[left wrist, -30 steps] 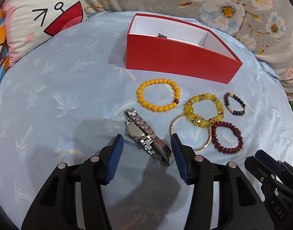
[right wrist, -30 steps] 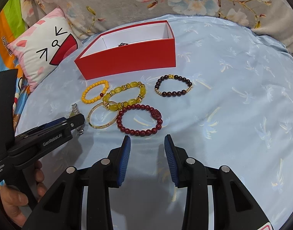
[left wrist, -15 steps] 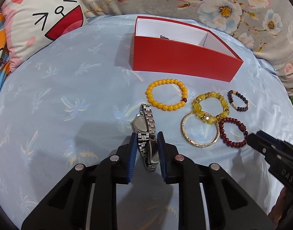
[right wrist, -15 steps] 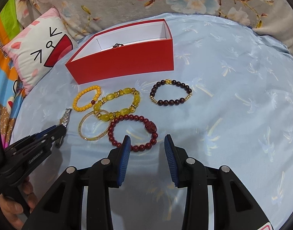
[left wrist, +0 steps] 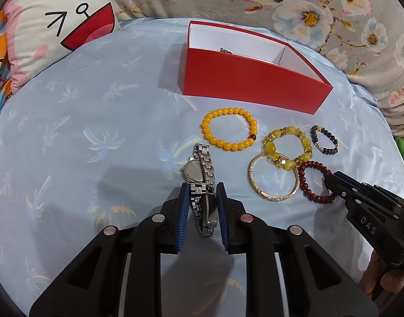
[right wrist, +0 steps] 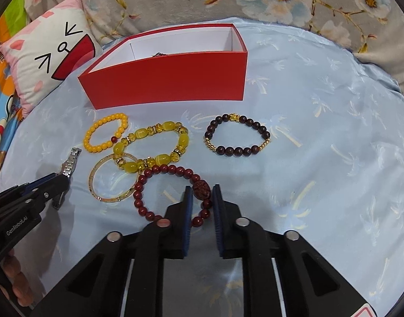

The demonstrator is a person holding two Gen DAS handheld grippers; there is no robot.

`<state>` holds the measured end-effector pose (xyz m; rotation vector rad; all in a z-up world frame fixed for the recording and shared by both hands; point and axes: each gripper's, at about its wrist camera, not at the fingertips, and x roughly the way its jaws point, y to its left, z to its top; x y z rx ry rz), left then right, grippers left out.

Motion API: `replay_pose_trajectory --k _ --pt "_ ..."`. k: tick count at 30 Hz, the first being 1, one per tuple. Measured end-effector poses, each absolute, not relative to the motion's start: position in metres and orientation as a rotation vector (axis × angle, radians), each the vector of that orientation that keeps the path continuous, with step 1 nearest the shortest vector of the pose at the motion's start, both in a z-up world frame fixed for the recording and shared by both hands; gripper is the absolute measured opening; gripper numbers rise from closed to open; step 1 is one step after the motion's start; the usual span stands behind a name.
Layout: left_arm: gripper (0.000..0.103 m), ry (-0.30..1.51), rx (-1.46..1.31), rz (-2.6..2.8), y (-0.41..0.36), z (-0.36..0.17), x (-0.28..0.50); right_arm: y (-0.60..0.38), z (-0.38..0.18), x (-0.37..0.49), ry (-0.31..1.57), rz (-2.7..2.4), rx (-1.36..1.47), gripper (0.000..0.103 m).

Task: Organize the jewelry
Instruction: 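Grasp the red bead bracelet with the right tool while the left tool lifts the watch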

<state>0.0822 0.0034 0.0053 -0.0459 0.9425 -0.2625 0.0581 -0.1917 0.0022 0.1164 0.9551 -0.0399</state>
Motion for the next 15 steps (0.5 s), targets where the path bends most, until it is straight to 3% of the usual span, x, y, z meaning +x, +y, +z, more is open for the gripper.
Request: replay_pose_trajectory --k 9,15 --pt "0.018 0.945 -0.054 -0.286 0.001 0.013 0.078 -0.203 0.011 0.047 0.943 -0.030 0.196 0.010" --pt "0.000 0.928 -0.051 -0.314 -0.002 0.023 0.073 -0.209 0.035 0.038 0.890 -0.023 0.231 0.010"
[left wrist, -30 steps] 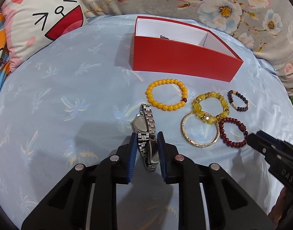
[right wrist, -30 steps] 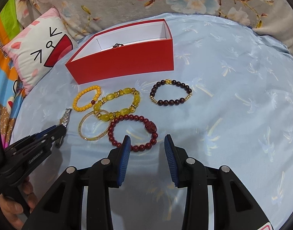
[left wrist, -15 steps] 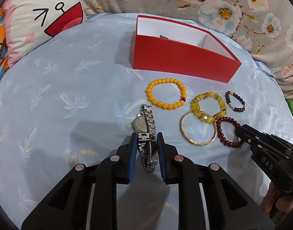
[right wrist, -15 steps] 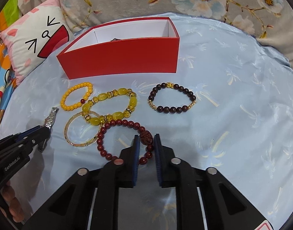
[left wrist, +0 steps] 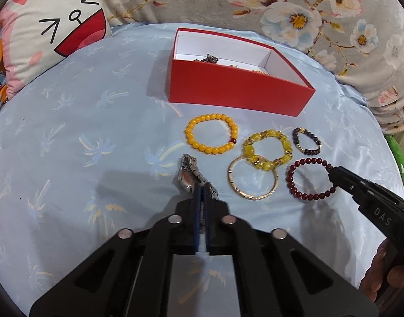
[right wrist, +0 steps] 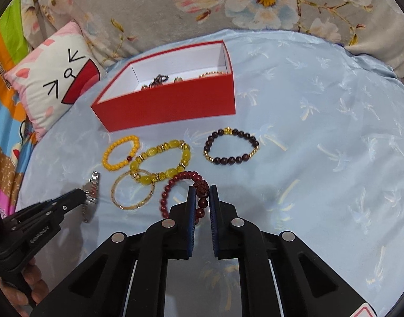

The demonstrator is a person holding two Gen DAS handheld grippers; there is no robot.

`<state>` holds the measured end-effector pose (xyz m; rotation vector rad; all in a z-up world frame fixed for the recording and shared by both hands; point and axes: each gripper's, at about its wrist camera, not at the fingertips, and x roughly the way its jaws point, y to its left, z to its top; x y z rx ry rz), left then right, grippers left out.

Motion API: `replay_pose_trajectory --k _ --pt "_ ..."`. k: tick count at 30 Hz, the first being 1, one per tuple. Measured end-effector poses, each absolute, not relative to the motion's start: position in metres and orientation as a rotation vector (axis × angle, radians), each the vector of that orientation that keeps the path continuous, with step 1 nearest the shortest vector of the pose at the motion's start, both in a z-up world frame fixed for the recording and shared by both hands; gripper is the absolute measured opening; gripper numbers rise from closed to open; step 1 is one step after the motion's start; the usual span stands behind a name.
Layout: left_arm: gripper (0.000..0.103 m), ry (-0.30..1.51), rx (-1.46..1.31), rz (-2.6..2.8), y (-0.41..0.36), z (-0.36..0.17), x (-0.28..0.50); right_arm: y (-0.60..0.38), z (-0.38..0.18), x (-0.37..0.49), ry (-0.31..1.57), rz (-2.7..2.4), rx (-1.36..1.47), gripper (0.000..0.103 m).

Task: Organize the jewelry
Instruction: 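Grasp the red bead bracelet with the right tool while the left tool lifts the watch, then lift the watch with the left tool while the right tool lifts the red bracelet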

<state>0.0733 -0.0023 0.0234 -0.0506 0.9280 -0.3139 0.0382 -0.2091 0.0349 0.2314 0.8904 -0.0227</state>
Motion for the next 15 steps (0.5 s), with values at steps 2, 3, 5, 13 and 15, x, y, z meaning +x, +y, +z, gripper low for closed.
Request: replay_pose_trajectory --k 2,3,5,13,15 --pt "0.000 0.917 -0.048 -0.321 -0.003 0.027 0.072 -0.210 0.043 0.037 0.875 -0.019 0.233 0.010" --pt "0.000 0.913 -0.047 -0.323 -0.004 0.029 0.071 -0.210 0.046 0.036 0.867 -0.017 0.233 0.010" --pt "0.000 0.907 -0.046 -0.326 -0.004 0.031 0.069 -0.210 0.050 0.034 0.855 -0.016 0.229 0.009" --pt "0.000 0.921 -0.044 -0.315 0.002 0.026 0.064 -0.209 0.046 0.026 0.867 -0.012 0.236 0.009" --pt "0.000 0.925 -0.055 -0.316 0.005 0.025 0.063 -0.210 0.045 0.025 0.869 -0.010 0.241 0.009"
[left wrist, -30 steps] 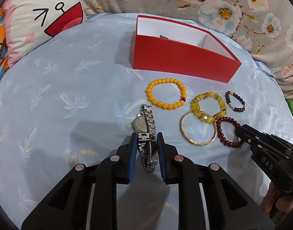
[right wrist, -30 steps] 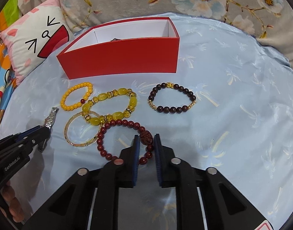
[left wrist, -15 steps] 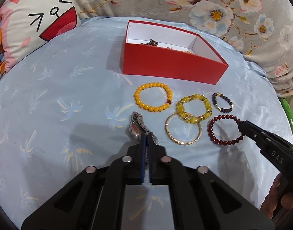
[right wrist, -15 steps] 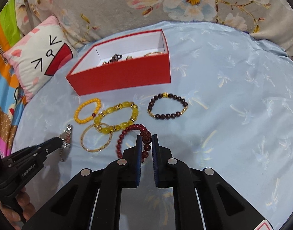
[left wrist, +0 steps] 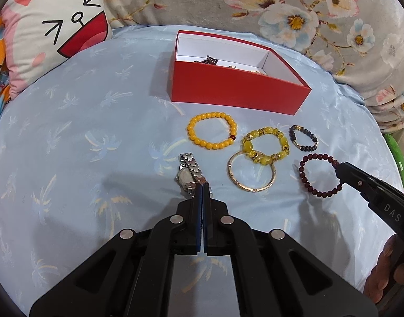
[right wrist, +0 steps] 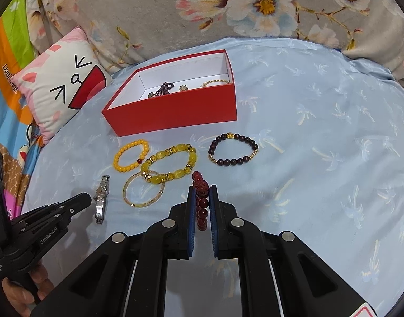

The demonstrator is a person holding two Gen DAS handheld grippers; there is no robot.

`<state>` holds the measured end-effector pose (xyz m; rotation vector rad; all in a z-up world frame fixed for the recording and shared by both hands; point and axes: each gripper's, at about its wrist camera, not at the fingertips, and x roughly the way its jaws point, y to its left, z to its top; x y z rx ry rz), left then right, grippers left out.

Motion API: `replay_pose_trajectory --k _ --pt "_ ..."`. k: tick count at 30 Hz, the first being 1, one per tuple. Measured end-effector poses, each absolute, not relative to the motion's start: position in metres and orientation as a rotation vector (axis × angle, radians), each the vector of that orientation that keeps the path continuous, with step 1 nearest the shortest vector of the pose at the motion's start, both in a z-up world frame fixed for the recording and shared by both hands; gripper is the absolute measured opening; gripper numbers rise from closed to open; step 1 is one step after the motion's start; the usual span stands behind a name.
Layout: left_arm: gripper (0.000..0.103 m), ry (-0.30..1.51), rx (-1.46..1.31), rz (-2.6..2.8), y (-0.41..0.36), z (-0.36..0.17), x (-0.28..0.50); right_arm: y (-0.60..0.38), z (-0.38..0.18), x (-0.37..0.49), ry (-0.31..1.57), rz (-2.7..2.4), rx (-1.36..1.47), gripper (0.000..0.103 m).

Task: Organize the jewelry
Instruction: 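Lift the watch with the left tool while the right tool lifts the red bracelet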

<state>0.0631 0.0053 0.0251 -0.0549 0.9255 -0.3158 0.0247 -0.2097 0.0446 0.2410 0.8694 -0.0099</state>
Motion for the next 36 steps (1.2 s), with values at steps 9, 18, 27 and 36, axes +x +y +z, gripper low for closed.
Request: replay_pose_trajectory --k 9,18,27,36 --pt "0.030 0.955 -0.082 -0.322 -0.005 0.015 0.073 -0.207 0.043 0.024 0.876 -0.001 0.252 0.009" --pt "0.039 0.916 -0.086 -0.267 -0.002 0.003 0.078 -0.208 0.040 0.025 0.883 0.002 0.261 0.009" --pt "0.021 0.900 -0.085 -0.280 0.004 0.003 0.079 -0.208 0.039 0.027 0.884 0.007 0.266 0.009" --pt "0.019 0.890 -0.091 -0.333 -0.003 0.020 0.071 -0.207 0.047 0.027 0.868 0.016 0.270 0.009"
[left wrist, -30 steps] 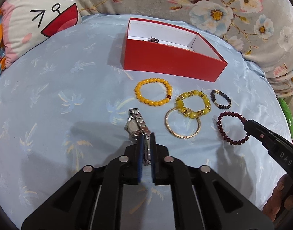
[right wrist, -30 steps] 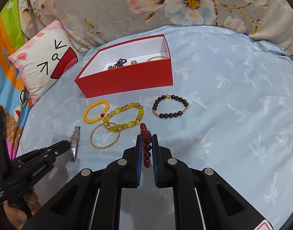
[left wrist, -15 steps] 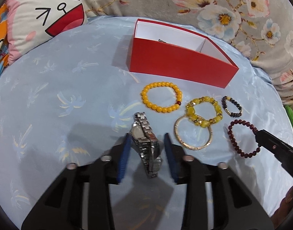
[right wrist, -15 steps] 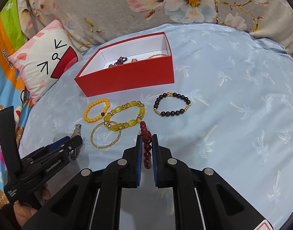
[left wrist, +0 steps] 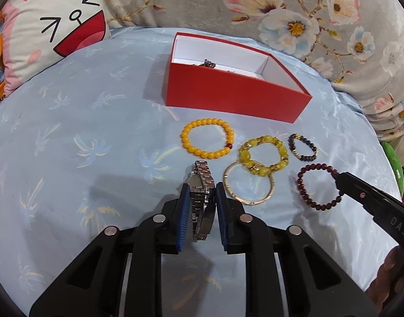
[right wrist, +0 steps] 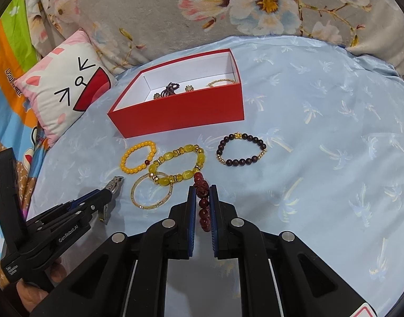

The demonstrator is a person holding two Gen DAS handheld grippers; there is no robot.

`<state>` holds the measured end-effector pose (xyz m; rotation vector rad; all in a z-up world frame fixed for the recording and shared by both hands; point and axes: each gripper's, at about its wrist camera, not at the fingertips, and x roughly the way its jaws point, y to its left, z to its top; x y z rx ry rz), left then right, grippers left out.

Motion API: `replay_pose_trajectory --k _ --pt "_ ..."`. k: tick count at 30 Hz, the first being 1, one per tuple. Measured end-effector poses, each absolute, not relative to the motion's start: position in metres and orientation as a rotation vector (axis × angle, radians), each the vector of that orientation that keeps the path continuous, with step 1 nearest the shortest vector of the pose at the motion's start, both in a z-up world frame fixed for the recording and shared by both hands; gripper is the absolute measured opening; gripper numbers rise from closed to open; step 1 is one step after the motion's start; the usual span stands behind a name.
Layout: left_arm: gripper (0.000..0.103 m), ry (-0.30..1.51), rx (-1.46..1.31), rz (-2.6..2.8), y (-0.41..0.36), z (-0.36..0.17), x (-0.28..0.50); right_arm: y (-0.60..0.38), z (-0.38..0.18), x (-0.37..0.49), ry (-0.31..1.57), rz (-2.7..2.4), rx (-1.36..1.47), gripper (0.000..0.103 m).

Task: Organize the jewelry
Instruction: 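Lift the watch with the left tool while the right tool lifts the red bracelet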

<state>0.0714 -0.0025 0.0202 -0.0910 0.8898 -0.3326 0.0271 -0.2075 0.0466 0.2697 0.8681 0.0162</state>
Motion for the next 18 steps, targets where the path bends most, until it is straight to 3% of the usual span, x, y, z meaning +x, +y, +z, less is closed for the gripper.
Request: replay_pose_trajectory --k 3,11,18 --pt "0.019 0.878 -0.099 -0.347 -0.004 0.030 0.070 -0.208 0.051 0.028 0.864 0.029 0.283 0.002" --pt "0.019 0.828 -0.102 -0.371 -0.008 0.060 0.072 -0.208 0.066 0.037 0.832 0.024 0.253 0.001" --pt "0.019 0.821 -0.108 -0.356 -0.001 0.064 0.074 -0.213 0.043 0.033 0.894 0.014 0.265 0.003"
